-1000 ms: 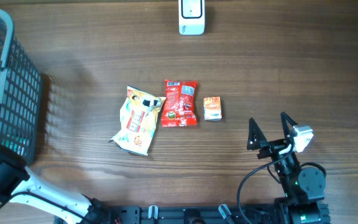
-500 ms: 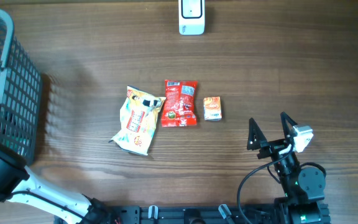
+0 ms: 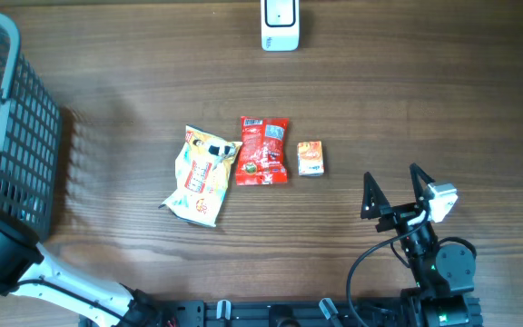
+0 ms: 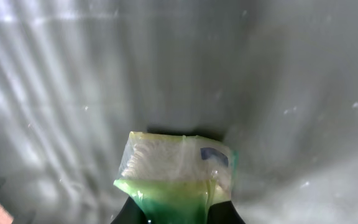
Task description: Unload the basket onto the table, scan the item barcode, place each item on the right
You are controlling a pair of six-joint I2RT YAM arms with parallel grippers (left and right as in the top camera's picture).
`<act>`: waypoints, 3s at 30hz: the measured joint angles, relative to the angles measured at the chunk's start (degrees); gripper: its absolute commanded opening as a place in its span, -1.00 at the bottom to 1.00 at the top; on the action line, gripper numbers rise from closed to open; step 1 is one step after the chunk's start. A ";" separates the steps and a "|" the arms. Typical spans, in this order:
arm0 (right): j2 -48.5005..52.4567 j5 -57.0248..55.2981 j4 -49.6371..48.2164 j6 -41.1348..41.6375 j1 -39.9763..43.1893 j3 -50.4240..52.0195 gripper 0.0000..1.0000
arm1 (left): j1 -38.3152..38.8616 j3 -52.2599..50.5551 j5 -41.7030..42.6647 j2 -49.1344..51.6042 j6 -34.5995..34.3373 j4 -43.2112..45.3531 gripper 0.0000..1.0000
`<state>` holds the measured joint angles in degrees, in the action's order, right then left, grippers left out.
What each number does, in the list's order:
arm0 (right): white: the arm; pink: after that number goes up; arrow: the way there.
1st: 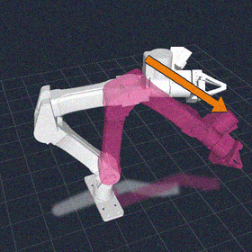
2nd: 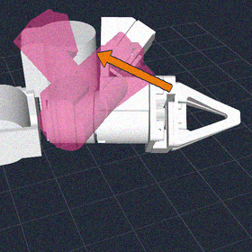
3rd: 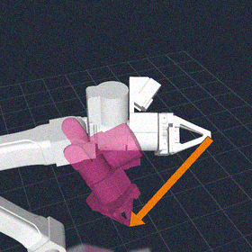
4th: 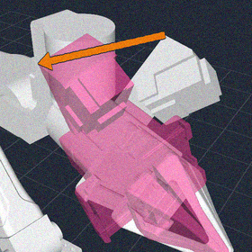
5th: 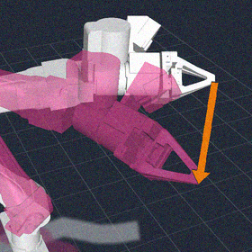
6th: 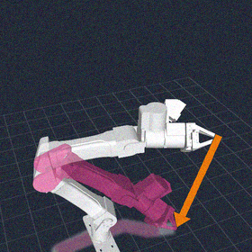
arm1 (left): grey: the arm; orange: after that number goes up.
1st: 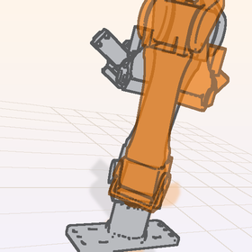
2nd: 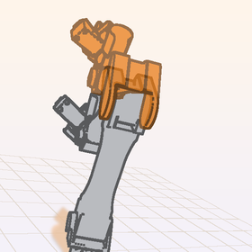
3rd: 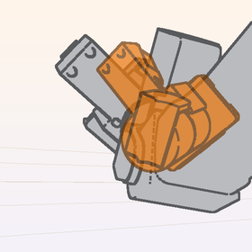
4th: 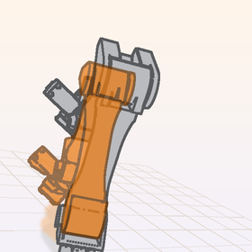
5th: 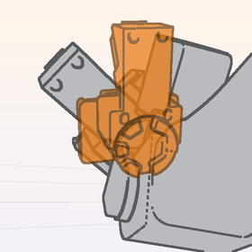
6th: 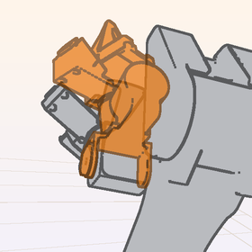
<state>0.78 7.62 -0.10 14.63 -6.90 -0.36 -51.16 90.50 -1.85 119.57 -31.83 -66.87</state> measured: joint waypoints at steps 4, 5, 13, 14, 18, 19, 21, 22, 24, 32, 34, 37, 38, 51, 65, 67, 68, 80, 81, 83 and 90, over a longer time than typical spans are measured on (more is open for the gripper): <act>0.00 0.00 0.00 0.00 0.00 0.00 0.99 | 0.00 3.61 0.50 -0.85 0.00 -3.80 -0.92; 0.00 0.00 0.00 0.00 0.00 0.00 1.00 | 0.00 5.11 1.36 -1.77 0.00 -4.31 -0.92; 0.00 0.00 0.00 0.00 0.00 0.00 0.99 | 0.00 11.89 11.58 -19.76 -1.16 -1.11 -0.92; 0.00 0.00 0.00 0.00 0.00 0.00 1.00 | 0.00 12.13 12.50 -23.04 -1.77 -0.22 -0.92; 0.00 0.00 0.00 0.00 -0.02 0.00 0.99 | 0.24 12.55 16.11 -34.27 -5.46 1.07 -0.92; 0.00 0.00 0.00 0.00 0.00 0.00 0.99 | 0.48 12.55 17.07 -35.89 -5.86 1.27 -0.92; 0.00 0.00 0.00 0.00 -0.02 0.00 0.99 | 2.84 12.59 20.79 -40.76 -6.51 1.05 -0.92; 0.00 0.00 0.00 0.00 0.00 0.00 0.99 | 4.35 12.66 22.18 -42.32 -6.69 0.50 -0.92; 0.00 0.00 0.02 0.00 -0.02 0.00 0.99 | 9.53 12.66 24.41 -44.59 -6.88 -1.68 -0.92; 0.00 0.00 0.00 0.00 0.00 0.00 0.99 | 42.58 8.48 23.28 -42.49 -5.92 -5.44 -0.92; 0.00 0.00 0.00 0.00 0.00 0.00 1.00 | 51.10 5.05 21.40 -39.91 -5.75 -5.33 -0.92; 0.00 0.00 0.00 0.00 0.00 0.00 1.00 | 61.88 -0.96 18.32 -34.01 -5.70 -2.01 -0.92; 0.00 0.00 0.00 0.00 0.00 0.00 0.99 | 65.55 -2.89 17.75 -31.08 -5.64 -0.07 -0.92; 0.00 0.00 0.00 0.00 0.00 0.00 1.00 | 76.59 -5.14 13.00 -13.53 -4.92 3.04 0.54; 0.00 0.00 0.00 0.00 -0.02 0.00 0.99 | 53.68 1.95 0.11 -33.42 -3.30 -3.10 1.00; 0.00 0.00 0.00 0.00 0.00 0.00 0.99 | 49.70 2.08 -4.22 -34.18 -3.19 -5.07 0.98; 0.00 0.00 0.00 0.00 -0.02 0.00 0.99 | 48.68 2.05 -5.20 -34.16 -3.21 -6.10 0.97; 0.00 0.00 0.00 0.00 0.00 0.00 1.00 | 49.33 2.03 3.82 -37.11 8.28 -6.21 0.99; 0.00 0.00 0.00 0.00 0.00 0.00 0.99 | 49.40 2.03 4.35 -38.45 8.68 -6.21 1.00; 0.00 0.00 0.00 0.00 -0.02 0.00 1.00 | 49.40 2.03 5.01 -42.01 9.05 -6.23 0.99; 0.00 0.00 0.00 0.00 -0.02 0.00 1.00 | 49.40 2.05 5.44 -55.74 9.31 -8.94 1.00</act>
<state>0.78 7.62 -0.10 14.63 -6.92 -0.36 -1.76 92.55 3.60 63.83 -22.52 -75.81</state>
